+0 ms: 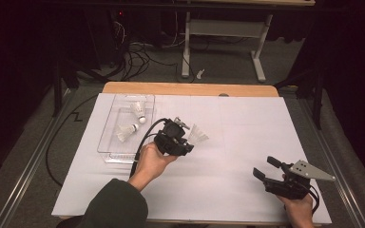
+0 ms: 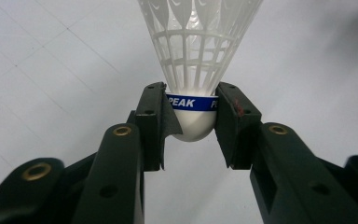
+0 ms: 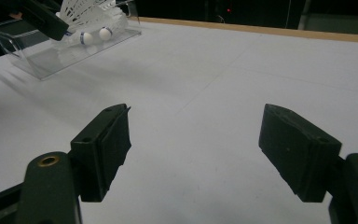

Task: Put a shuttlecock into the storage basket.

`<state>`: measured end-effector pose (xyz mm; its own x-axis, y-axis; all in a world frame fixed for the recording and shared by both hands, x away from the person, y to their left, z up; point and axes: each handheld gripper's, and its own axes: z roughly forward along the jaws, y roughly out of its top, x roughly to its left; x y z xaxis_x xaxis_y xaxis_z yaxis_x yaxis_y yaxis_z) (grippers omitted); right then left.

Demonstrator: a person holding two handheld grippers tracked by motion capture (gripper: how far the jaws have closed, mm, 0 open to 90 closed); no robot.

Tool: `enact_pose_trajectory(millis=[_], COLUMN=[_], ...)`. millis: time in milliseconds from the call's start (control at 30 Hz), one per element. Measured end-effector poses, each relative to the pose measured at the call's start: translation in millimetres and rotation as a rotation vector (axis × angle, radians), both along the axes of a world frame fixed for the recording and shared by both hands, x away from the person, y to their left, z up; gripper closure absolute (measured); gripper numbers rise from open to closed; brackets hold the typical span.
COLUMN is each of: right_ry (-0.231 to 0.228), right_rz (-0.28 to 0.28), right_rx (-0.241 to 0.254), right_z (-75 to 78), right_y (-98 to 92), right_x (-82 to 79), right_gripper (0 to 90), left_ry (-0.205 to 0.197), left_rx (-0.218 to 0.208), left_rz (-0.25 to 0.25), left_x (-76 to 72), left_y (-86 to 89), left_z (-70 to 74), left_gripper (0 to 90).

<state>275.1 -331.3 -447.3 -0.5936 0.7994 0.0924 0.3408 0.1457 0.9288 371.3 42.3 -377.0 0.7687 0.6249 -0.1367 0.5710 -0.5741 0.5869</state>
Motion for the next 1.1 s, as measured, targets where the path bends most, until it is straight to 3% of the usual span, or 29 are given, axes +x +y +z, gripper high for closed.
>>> enact_pose_trajectory(millis=[1100], right_ry=[-0.002], right_rz=[-0.001], right_rx=[0.001], right_z=[0.0], right_y=[0.0], right_x=[0.0], right_gripper=[25.2], left_ry=[-0.003], left_rx=[-0.020], left_rz=[0.049], left_x=[1.4], left_y=[19.0], left_z=[6.9], left_gripper=[65.4])
